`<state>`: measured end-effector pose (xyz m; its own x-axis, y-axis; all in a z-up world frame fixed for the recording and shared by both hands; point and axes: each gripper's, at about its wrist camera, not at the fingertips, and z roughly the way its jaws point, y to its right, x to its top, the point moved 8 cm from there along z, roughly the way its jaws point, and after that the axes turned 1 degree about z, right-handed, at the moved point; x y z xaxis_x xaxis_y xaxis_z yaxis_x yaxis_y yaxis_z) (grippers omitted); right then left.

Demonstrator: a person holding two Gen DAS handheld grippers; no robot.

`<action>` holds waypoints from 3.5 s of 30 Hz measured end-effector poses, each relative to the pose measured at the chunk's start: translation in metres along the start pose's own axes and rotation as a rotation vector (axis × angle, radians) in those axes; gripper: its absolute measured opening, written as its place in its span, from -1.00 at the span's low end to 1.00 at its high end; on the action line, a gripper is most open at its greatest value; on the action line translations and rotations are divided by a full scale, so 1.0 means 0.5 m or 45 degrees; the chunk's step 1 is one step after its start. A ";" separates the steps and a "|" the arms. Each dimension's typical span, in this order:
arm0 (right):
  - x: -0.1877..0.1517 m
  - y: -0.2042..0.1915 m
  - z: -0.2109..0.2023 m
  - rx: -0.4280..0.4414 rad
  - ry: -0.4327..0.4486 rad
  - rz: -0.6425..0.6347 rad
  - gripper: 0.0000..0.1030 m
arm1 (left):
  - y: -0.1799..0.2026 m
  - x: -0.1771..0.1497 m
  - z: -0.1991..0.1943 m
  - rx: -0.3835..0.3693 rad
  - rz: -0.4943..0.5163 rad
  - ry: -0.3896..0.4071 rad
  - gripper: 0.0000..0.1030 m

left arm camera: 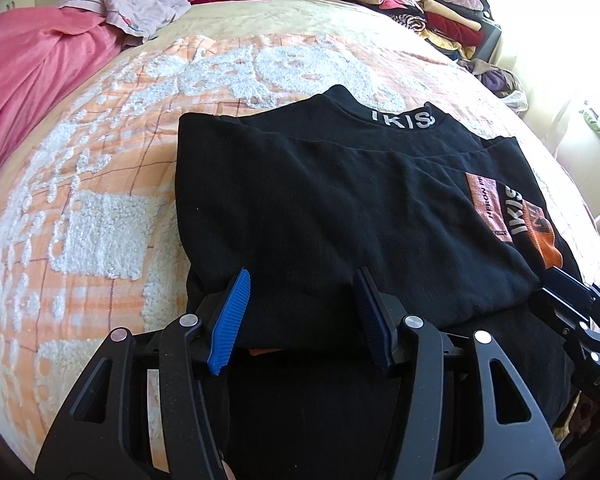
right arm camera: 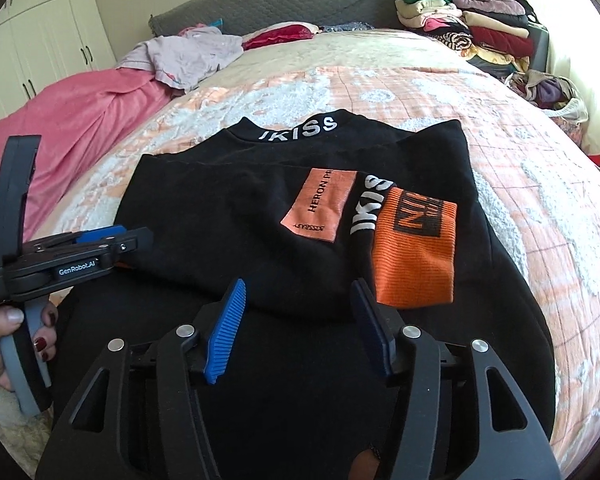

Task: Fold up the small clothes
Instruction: 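Release the cuff and move both grippers to the sweatshirt hem, then close the right gripper on the hem edge of the black sweatshirt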

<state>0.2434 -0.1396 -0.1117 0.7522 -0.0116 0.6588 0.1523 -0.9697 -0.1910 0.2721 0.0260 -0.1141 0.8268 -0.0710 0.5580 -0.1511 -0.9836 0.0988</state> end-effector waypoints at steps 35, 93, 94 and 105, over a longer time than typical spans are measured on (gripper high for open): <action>-0.007 0.034 -0.131 -0.038 0.162 0.107 0.85 | 0.031 -0.041 -0.131 -0.005 -0.014 0.139 0.76; -0.217 0.144 -0.260 -0.135 0.071 0.134 0.86 | -0.113 -0.292 -0.242 0.126 -0.170 0.076 0.81; -0.221 0.145 -0.259 -0.136 0.065 0.133 0.86 | -0.111 -0.296 -0.242 0.123 -0.168 0.074 0.79; -0.268 0.172 -0.249 -0.135 -0.005 0.172 0.86 | -0.101 -0.320 -0.242 0.058 -0.181 0.052 0.45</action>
<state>0.0758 -0.2519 -0.1260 0.7637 -0.1432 0.6295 -0.0188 -0.9796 -0.2000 0.0819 0.1071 -0.1084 0.8154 0.0751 0.5740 -0.0089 -0.9898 0.1421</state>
